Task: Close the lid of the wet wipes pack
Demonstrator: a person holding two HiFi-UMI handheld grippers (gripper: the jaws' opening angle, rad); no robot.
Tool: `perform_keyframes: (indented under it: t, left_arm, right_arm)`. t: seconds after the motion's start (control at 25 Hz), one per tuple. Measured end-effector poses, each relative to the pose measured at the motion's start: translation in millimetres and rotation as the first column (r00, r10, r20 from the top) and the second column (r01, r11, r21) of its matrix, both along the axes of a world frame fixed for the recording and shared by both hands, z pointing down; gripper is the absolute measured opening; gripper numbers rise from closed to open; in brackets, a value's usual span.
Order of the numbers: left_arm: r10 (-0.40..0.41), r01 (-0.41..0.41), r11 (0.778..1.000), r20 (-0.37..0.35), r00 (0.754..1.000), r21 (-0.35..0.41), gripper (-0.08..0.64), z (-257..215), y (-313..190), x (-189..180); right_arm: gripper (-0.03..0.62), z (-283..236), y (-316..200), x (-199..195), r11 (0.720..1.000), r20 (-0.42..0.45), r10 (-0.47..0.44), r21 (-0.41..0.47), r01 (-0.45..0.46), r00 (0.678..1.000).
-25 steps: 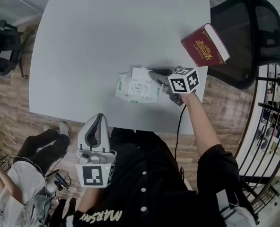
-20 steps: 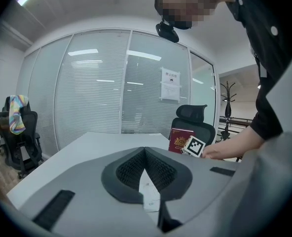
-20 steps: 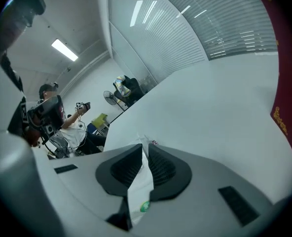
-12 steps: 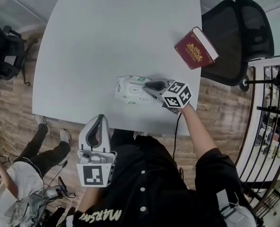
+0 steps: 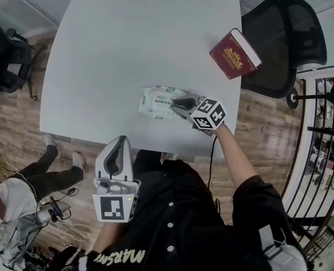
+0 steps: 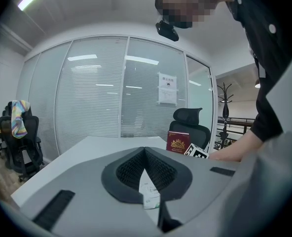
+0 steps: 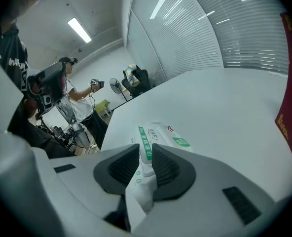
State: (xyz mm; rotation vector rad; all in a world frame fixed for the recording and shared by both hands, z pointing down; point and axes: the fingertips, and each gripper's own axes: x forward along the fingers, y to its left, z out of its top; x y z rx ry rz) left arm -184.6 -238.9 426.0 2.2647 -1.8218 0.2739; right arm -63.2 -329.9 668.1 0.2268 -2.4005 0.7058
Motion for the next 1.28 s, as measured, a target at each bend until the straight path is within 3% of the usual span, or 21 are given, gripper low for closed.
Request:
perform_keyframes:
  t: [0.24, 0.48, 0.8, 1.28]
  left_arm:
    - [-0.004, 0.004, 1.000, 0.004, 1.000, -0.002, 0.006, 4, 4, -5]
    - [-0.021, 0.021, 0.999, 0.002, 1.000, -0.026, 0.005, 12, 5, -11]
    - [-0.023, 0.023, 0.999, 0.002, 1.000, -0.049, 0.005, 20, 2, -13]
    - [-0.026, 0.026, 0.997, 0.002, 1.000, -0.070, 0.005, 29, -7, -14]
  right_arm:
    - [0.094, 17, 11, -4, 0.996, -0.010, 0.027, -0.088, -0.028, 1.000]
    - [0.060, 20, 5, -9, 0.993, -0.037, 0.072, -0.093, -0.075, 0.997]
    - [0.041, 22, 7, -24, 0.998, -0.161, 0.008, 0.057, 0.001, 0.987]
    - [0.034, 26, 15, -29, 0.966, -0.318, -0.061, 0.220, 0.136, 0.946]
